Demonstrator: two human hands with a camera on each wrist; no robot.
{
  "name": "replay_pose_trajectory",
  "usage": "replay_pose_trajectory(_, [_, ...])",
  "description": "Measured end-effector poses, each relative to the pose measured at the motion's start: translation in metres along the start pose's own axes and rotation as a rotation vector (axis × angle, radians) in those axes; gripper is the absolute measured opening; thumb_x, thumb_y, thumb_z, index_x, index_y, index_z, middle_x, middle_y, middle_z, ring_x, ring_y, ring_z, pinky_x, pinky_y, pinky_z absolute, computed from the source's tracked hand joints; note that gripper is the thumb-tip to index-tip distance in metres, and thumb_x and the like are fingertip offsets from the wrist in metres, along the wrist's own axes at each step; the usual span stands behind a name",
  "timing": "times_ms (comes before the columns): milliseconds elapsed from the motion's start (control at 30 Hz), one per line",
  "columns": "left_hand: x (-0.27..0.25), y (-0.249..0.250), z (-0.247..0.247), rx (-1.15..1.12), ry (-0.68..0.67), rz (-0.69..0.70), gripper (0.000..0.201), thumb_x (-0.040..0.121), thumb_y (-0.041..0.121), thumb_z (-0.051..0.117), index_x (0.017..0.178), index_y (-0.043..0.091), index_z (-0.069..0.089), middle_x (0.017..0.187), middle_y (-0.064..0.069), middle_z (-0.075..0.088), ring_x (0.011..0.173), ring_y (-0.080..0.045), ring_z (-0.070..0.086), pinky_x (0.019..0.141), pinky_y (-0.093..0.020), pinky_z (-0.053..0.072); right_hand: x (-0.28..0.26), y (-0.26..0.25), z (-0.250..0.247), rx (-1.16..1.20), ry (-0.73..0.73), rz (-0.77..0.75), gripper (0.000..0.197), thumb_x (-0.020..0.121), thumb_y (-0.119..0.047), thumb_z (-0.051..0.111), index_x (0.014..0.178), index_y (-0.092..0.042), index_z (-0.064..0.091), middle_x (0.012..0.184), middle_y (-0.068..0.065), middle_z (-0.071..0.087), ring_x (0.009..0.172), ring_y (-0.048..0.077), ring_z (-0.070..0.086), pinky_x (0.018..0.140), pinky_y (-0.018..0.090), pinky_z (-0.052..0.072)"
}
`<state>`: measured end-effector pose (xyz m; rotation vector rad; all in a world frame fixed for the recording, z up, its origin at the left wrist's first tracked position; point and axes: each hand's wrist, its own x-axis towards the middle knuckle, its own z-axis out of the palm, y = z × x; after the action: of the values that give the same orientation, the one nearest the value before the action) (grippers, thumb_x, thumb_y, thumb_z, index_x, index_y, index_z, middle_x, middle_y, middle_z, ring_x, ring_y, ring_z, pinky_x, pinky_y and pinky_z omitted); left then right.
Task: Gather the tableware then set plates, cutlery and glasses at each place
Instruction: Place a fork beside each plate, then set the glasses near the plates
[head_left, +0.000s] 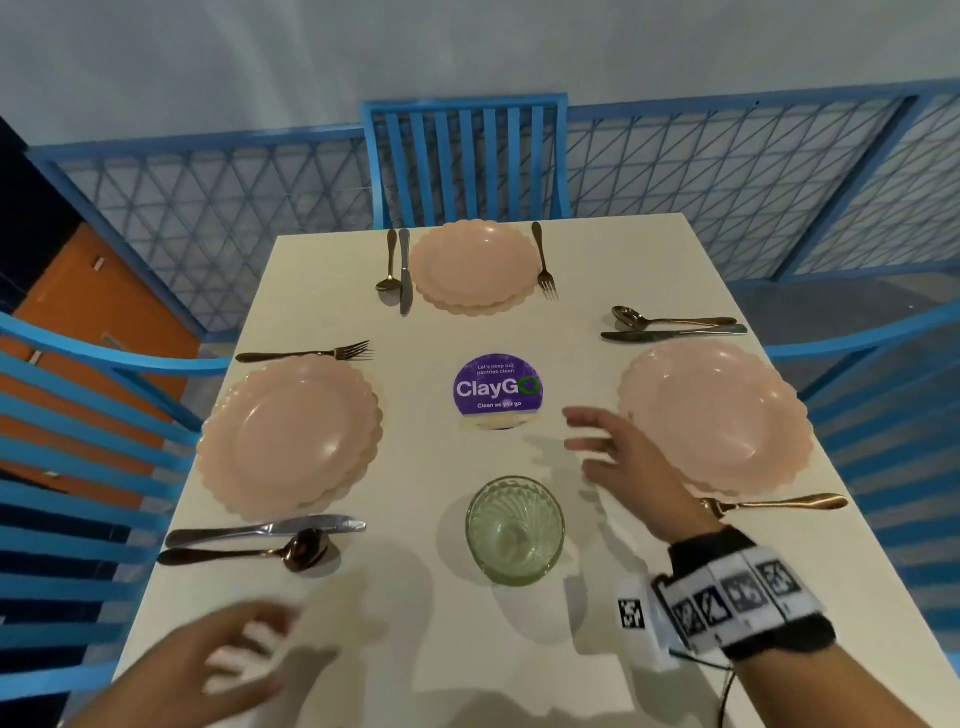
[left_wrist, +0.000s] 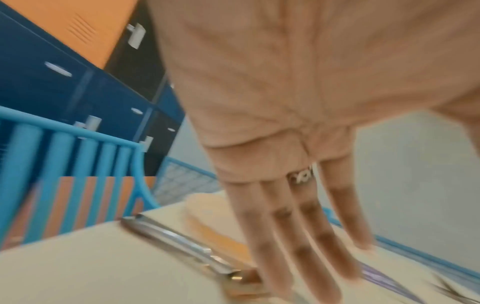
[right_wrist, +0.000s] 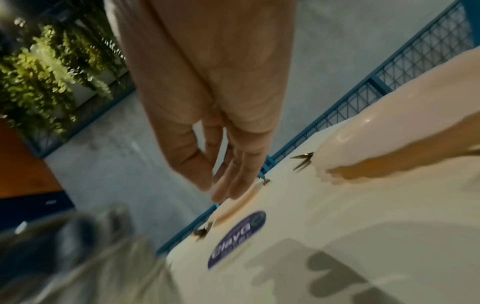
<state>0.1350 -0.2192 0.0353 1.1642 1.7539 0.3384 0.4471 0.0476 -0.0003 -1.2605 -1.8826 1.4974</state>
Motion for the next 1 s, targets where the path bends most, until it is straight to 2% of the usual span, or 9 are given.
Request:
replay_pose_trajectory(67, [0.018,0.024,0.008,0.028,0.072,0.101,0.087,0.047,0.073,0.073,0.125,0.058,0.037,0.123,0.029,0.053,0.108,0.005,0.057,0.092,-0.015,0.049,-0.023,0.010,0.012,-0.060,-0.182,-0.001,0.068,0.079,0.012,0.059,0.128,-0.032,0.043,0.136,-0.007,0.046,0.119,0.009,0.053,0.088,0.028,0.052])
replay_pose_trajectory(167, [0.060,0.055,0.029,0.043,0.026,0.262,0.109,0.052,0.062,0.078,0.138,0.055,0.011,0.140,0.037,0.030,0.126,0.017,0.035,0.100,-0.007,0.036,-0.043,0.025,0.028,-0.130,-0.359,0.001,0.089,0.071,-0.003,0.075,0.136,-0.041,0.027,0.140,-0.012,0.041,0.126,0.007,0.046,0.101,0.026,0.043])
replay_pose_trajectory(267, [0.096,0.079,0.052,-0.009,-0.019,0.313,0.122,0.053,0.045,0.086,0.141,0.048,0.002,0.147,0.030,0.020,0.133,0.015,0.025,0.106,-0.013,0.028,-0.050,0.034,0.044,-0.107,-0.371,0.033,0.101,0.063,-0.018,0.084,0.134,-0.047,0.018,0.136,-0.017,0.044,0.124,0.004,0.045,0.104,0.025,0.040])
replay_pose_trajectory(367, [0.119,0.089,0.075,-0.019,-0.024,0.367,0.125,0.055,0.030,0.090,0.147,0.033,0.005,0.147,0.018,0.025,0.135,0.004,0.027,0.110,-0.019,0.027,-0.049,0.041,0.058,0.028,-0.303,0.027,0.100,0.054,-0.023,0.089,0.127,-0.048,0.025,0.131,-0.016,0.048,0.122,0.000,0.049,0.101,0.016,0.041])
replay_pose_trajectory(433, [0.128,0.092,0.087,-0.029,0.025,0.395,0.121,0.051,0.030,0.091,0.144,0.034,0.014,0.142,0.014,0.037,0.131,0.002,0.036,0.110,-0.019,0.032,-0.049,0.043,0.065,0.095,-0.260,0.000,0.103,0.046,-0.037,0.091,0.128,-0.043,0.028,0.128,-0.017,0.049,0.116,-0.011,0.050,0.095,0.008,0.041])
replay_pose_trajectory(567, [0.132,0.096,0.099,-0.171,0.119,0.423,0.103,0.042,0.037,0.088,0.129,0.038,0.034,0.123,0.016,0.055,0.115,0.004,0.053,0.100,-0.019,0.042,-0.049,0.047,0.075,0.190,-0.172,-0.025,0.109,0.033,-0.061,0.086,0.126,-0.035,0.035,0.119,-0.014,0.058,0.112,-0.006,0.056,0.092,0.015,0.046])
replay_pose_trajectory(700, [0.135,0.099,0.103,-0.248,0.169,0.414,0.100,0.040,0.032,0.085,0.129,0.036,0.039,0.120,0.013,0.059,0.113,0.000,0.056,0.098,-0.022,0.046,-0.046,0.050,0.079,0.162,-0.110,-0.040,0.103,0.033,-0.062,0.085,0.122,-0.038,0.039,0.117,-0.015,0.061,0.112,0.000,0.058,0.094,0.022,0.048])
replay_pose_trajectory(867, [0.143,0.109,0.096,-0.300,0.197,0.416,0.094,0.039,0.028,0.081,0.124,0.040,0.043,0.117,0.014,0.060,0.110,0.003,0.057,0.092,-0.015,0.045,-0.037,0.043,0.077,0.132,-0.063,-0.041,0.087,0.041,-0.038,0.084,0.117,-0.037,0.041,0.114,-0.014,0.060,0.105,-0.009,0.058,0.087,0.013,0.047])
replay_pose_trajectory(1000, [0.150,0.125,0.080,-0.378,0.252,0.467,0.090,0.046,0.015,0.088,0.124,0.033,0.047,0.115,0.017,0.062,0.110,0.004,0.057,0.093,-0.014,0.044,-0.020,0.037,0.069,0.102,-0.044,-0.066,0.088,0.051,-0.023,0.088,0.120,-0.037,0.036,0.117,-0.011,0.059,0.106,-0.003,0.059,0.086,0.016,0.051])
